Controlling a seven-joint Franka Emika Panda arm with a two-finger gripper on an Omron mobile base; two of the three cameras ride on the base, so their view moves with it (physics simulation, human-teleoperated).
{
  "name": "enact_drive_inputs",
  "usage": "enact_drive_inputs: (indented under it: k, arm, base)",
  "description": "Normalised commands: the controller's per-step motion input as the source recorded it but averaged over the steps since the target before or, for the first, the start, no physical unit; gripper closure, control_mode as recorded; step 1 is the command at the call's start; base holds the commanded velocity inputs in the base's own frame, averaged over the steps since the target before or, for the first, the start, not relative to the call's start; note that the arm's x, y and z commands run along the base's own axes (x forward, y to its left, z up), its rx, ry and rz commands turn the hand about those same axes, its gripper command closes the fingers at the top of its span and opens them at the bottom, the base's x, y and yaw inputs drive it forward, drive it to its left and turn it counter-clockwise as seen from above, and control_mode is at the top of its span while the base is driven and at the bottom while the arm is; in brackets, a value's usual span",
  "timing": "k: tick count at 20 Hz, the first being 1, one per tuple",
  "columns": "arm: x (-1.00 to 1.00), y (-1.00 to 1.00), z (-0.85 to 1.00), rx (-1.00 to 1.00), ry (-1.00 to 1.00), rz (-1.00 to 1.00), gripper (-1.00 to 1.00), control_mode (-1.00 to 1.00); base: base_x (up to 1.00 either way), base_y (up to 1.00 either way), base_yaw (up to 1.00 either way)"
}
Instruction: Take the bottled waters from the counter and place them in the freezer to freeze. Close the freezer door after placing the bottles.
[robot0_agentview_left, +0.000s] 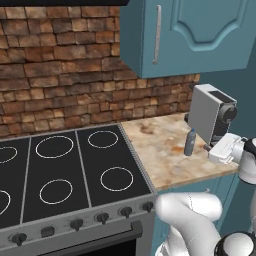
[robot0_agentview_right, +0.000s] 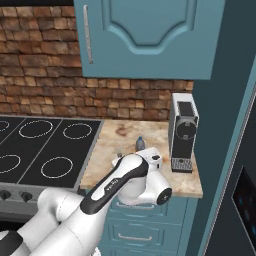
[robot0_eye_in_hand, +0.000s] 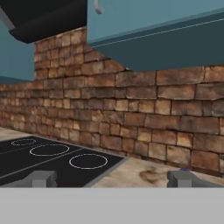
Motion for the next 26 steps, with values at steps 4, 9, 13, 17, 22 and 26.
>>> enact_drive_inputs:
  k: [4, 9, 13, 17, 22, 26]
  arm:
    - [0.22, 0.00, 0.00, 0.00, 0.00, 0.00, -1.00, -1.00]
    - [0.22, 0.00, 0.00, 0.00, 0.00, 0.00, -1.00, -1.00]
    - [0.21, 0.00, -0.04, 0.00, 0.00, 0.00, -1.00, -1.00]
    - [0.14, 0.00, -0.19, 0.00, 0.00, 0.00, -1.00, -1.00]
    - [0.09, -0.01, -0.21, 0.00, 0.00, 0.00, -1.00, -1.00]
    - [0.10, -0.09, -0.08, 0.00, 0.00, 0.00, -1.00, -1.00]
  base:
    - [0.00, 0.00, 0.00]
    - [0.00, 0.00, 0.00]
    - [0.00, 0.00, 0.00]
    - [0.00, 0.00, 0.00]
    - [0.00, 0.00, 0.00]
    - [0.00, 0.00, 0.00]
